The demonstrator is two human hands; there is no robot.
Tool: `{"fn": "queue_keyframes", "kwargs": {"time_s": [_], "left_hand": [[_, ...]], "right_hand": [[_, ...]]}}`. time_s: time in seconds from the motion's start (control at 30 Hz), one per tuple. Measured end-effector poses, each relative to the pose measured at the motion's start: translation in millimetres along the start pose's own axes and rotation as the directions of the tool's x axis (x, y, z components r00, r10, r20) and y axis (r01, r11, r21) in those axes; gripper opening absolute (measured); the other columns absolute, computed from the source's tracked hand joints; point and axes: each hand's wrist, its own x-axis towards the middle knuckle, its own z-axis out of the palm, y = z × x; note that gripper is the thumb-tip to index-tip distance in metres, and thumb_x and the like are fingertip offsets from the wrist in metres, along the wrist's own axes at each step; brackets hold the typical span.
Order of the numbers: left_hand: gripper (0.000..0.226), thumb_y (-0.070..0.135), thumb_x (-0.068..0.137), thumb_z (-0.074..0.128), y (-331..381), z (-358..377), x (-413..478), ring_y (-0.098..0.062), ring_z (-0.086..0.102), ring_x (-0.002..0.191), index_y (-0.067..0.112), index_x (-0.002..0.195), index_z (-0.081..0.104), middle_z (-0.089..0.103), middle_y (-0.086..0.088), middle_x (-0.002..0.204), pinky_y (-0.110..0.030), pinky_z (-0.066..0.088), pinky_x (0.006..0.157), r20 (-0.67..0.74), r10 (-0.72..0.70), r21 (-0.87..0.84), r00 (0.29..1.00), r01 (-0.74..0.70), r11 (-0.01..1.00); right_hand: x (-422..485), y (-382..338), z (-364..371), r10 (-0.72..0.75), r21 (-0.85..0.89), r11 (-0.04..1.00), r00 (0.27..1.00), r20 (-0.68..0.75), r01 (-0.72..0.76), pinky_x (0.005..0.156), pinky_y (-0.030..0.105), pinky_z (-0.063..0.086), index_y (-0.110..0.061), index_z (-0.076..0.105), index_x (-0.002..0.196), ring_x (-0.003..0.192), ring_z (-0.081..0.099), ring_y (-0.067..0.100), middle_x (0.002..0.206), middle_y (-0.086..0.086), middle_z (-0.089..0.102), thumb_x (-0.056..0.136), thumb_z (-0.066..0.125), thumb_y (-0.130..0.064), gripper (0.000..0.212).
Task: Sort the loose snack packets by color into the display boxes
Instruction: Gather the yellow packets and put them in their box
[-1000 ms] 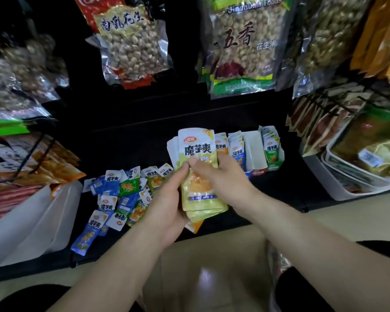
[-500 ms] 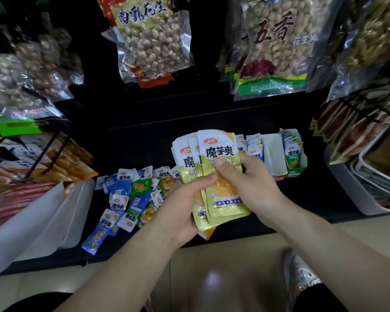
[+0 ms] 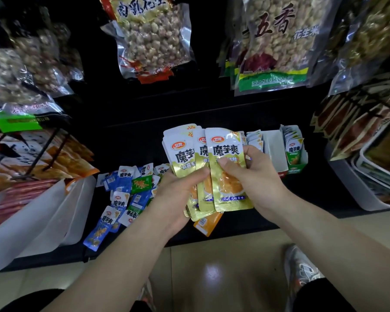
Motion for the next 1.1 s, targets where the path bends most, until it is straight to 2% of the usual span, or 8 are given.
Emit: {"fn": "queue_keyframes", "kwargs": {"time_s": [0.1, 0.23, 0.37, 0.47, 0.6, 0.9, 1.0, 1.1], "left_hand": [[0.037, 0.019, 0.085, 0.075, 0.4, -1.5, 0.9, -0.033, 0.074, 0.095, 0.013, 0.12, 0.065, 0.075, -0.013, 0.107, -0.052, 0.06, 0.079, -0.028, -0.036, -0.001, 0.999, 0.036, 0.999], [0.02, 0.018, 0.092, 0.065, 3.4, -1.4, 0.3, -0.031, 0.074, 0.09, 0.011, 0.11, 0.071, 0.076, -0.012, 0.101, -0.053, 0.058, 0.083, 0.016, -0.046, -0.012, 0.999, 0.046, 0.999], [0.058, 0.029, 0.065, 0.085, -1.9, -0.6, 2.9, -0.032, 0.07, 0.106, 0.019, 0.117, 0.061, 0.075, -0.006, 0.109, -0.06, 0.05, 0.096, -0.06, 0.096, 0.168, 0.994, -0.085, 0.982], [0.069, 0.042, 0.063, 0.087, -0.4, 0.8, -0.8, -0.027, 0.066, 0.113, 0.022, 0.123, 0.059, 0.071, -0.003, 0.12, -0.056, 0.049, 0.1, -0.072, 0.039, 0.11, 0.997, -0.031, 0.993], [0.02, 0.018, 0.093, 0.066, -0.6, -2.2, 3.0, -0.026, 0.072, 0.095, 0.014, 0.113, 0.068, 0.076, -0.005, 0.102, -0.049, 0.057, 0.088, -0.053, 0.051, 0.068, 0.997, -0.047, 0.997], [0.02, 0.022, 0.086, 0.076, -7.2, -4.0, 2.6, 0.002, 0.072, 0.085, 0.026, 0.102, 0.066, 0.076, 0.018, 0.085, -0.019, 0.055, 0.074, -0.025, 0.15, 0.241, 0.988, -0.14, 0.961], [0.022, 0.022, 0.095, 0.064, -1.2, -3.2, 1.3, -0.021, 0.074, 0.094, 0.013, 0.115, 0.068, 0.077, -0.003, 0.103, -0.042, 0.06, 0.083, 0.003, 0.01, 0.071, 1.0, -0.01, 0.997], [0.017, 0.011, 0.094, 0.064, -0.2, -6.4, 4.7, -0.031, 0.073, 0.097, 0.012, 0.111, 0.068, 0.077, -0.008, 0.102, -0.053, 0.057, 0.088, -0.041, 0.081, 0.113, 0.996, -0.076, 0.991]], "right_hand": [[2.0, 0.5, -0.8, 0.018, -0.002, 1.0, 0.999, -0.037, -0.019, 0.084, 0.046, 0.061, -0.015, 0.058, 0.125, 0.09, 0.075, 0.023, 0.103, 0.005, 0.076, 0.088, 0.075, -0.016, 0.041], [1.2, -3.5, -4.7, 0.057, 0.047, 0.997, 0.998, -0.014, -0.056, 0.089, 0.049, 0.059, -0.007, 0.068, 0.108, 0.094, 0.074, 0.03, 0.102, 0.012, 0.077, 0.091, 0.071, -0.014, 0.018], [-0.2, -3.0, -4.3, 0.097, 0.129, 0.987, 0.995, 0.024, -0.099, 0.088, 0.046, 0.058, -0.006, 0.065, 0.115, 0.097, 0.074, 0.029, 0.104, 0.01, 0.077, 0.093, 0.067, -0.013, 0.023], [3.0, 1.0, -3.6, 0.068, 0.029, 0.997, 0.998, -0.015, -0.068, 0.097, 0.049, 0.054, -0.007, 0.057, 0.126, 0.102, 0.072, 0.03, 0.108, 0.014, 0.073, 0.092, 0.071, -0.023, 0.039], [4.8, 2.9, -4.3, 0.021, 0.059, 0.998, 0.998, -0.061, -0.017, 0.1, 0.049, 0.053, -0.011, 0.052, 0.134, 0.102, 0.071, 0.027, 0.112, 0.009, 0.073, 0.093, 0.071, -0.02, 0.046], [1.9, 2.6, -4.9, 0.107, 0.135, 0.984, 0.991, 0.079, -0.117, 0.073, 0.034, 0.06, -0.004, 0.058, 0.119, 0.091, 0.074, 0.026, 0.103, 0.012, 0.075, 0.093, 0.064, 0.0, 0.027], [4.9, 3.5, -5.8, 0.099, 0.109, 0.989, 0.994, 0.045, -0.104, 0.077, 0.036, 0.059, -0.003, 0.055, 0.124, 0.096, 0.072, 0.029, 0.108, 0.013, 0.074, 0.093, 0.065, -0.002, 0.033], [6.0, -0.8, -7.7, 0.092, 0.181, 0.978, 0.995, 0.048, -0.099, 0.066, 0.03, 0.058, -0.005, 0.056, 0.125, 0.086, 0.075, 0.021, 0.102, 0.009, 0.076, 0.093, 0.064, 0.0, 0.033]]}}
